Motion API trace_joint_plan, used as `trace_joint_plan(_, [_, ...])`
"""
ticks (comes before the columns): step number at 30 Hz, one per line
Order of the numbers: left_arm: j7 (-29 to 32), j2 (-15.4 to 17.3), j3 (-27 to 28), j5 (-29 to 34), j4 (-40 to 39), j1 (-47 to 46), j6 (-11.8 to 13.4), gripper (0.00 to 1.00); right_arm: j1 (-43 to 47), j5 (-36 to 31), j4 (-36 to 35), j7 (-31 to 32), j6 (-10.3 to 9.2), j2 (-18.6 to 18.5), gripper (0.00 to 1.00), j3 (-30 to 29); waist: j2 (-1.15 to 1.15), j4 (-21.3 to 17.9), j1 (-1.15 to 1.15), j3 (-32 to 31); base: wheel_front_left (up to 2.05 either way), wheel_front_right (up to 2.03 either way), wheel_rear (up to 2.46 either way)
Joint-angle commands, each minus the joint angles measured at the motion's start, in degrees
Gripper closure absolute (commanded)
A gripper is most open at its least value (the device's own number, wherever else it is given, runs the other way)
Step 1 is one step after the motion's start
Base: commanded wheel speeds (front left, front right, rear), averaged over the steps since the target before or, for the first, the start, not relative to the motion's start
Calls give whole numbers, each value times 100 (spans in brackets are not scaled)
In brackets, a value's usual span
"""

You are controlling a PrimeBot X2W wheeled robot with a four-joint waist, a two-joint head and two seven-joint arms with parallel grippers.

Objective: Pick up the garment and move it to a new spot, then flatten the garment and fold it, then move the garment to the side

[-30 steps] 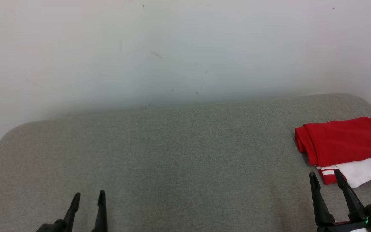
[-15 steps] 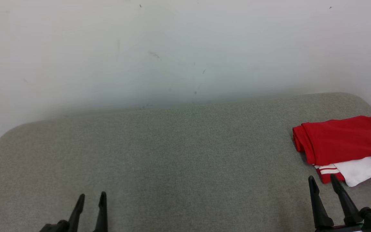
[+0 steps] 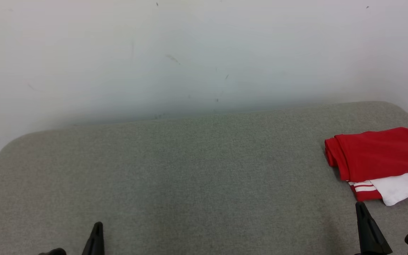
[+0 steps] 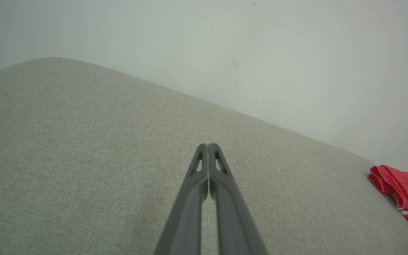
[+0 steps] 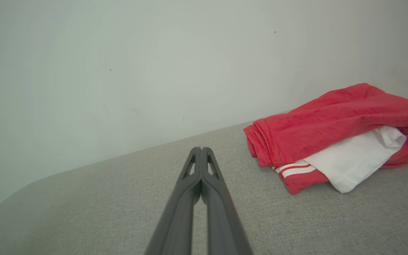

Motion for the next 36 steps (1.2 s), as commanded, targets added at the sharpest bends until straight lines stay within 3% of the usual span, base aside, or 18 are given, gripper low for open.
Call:
trace_joint_plan(1, [49,29,37,-294,-94,-168,-25,100,-160,250,-64,54,-1,-24,100,-71,0,9,0,5,0,0,0])
trace_joint_plan(36, [808,51,222,-3254,-92,-472,-126,100,-393,2945,46,813,-4,101,100,-492,0,179,0,111,0,0,0])
